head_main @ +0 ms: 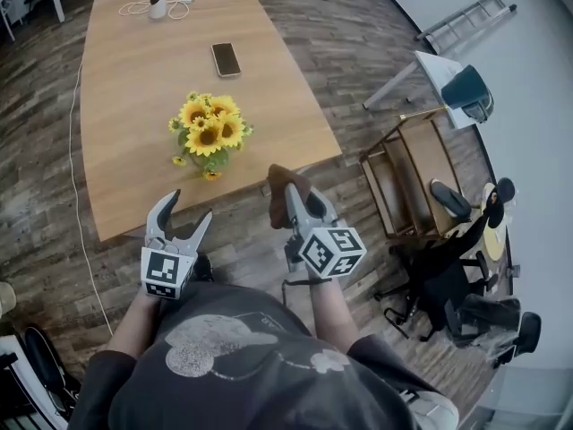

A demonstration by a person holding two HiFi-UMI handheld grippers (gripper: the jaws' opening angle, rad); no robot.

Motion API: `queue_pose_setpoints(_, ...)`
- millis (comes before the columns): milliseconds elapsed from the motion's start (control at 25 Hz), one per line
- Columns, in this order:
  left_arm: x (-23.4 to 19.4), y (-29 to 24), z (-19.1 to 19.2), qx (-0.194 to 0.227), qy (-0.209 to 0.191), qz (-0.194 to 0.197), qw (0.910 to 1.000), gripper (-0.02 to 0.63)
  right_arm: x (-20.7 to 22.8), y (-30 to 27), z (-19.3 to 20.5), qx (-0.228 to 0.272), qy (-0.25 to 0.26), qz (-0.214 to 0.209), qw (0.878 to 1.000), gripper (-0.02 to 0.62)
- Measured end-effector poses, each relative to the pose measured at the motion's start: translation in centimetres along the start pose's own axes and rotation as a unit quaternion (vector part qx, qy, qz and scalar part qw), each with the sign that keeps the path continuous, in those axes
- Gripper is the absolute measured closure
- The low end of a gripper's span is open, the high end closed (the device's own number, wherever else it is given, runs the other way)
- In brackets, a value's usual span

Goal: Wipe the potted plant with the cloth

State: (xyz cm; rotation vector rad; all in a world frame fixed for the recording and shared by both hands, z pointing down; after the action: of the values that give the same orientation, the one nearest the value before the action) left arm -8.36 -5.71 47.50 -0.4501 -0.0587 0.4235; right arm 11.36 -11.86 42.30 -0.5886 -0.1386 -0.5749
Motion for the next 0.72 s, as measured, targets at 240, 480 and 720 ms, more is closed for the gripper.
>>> queue_pose_setpoints(240, -1.3, -3.8, 1.4, -0.022, -0.022, -0.016, 0.9994, 0.157, 1.7, -2.3, -1.3, -0.003, 0.007, 0.018, 1.0, 0.551)
queue_pose_setpoints(480, -0.8, -7.3, 3.8, -0.072, 0.01, -0.027, 0.997, 0.13, 4.4, -4.9, -1.0, -0.029, 0.0, 0.009, 1.0, 0.551)
queue_pose_setpoints(720, -1.3, -11.4, 4.8, -0.094, 0.012, -0.091, 0.9914, 0.095, 7.3, -9.5, -1.3, -0.071, 0.003, -0.027, 0.997, 0.551)
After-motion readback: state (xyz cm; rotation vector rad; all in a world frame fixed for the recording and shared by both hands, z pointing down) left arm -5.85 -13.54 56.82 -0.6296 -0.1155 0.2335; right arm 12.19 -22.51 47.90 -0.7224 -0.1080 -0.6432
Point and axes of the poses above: the fingertips, and each gripper's own axes: y backward along the fingers, x to its right, z out of its underside, the point moved 1 cm from there along y, backward along the fingers, and after that the axes turned 14 degrees about -x, right-handed, at the moved point
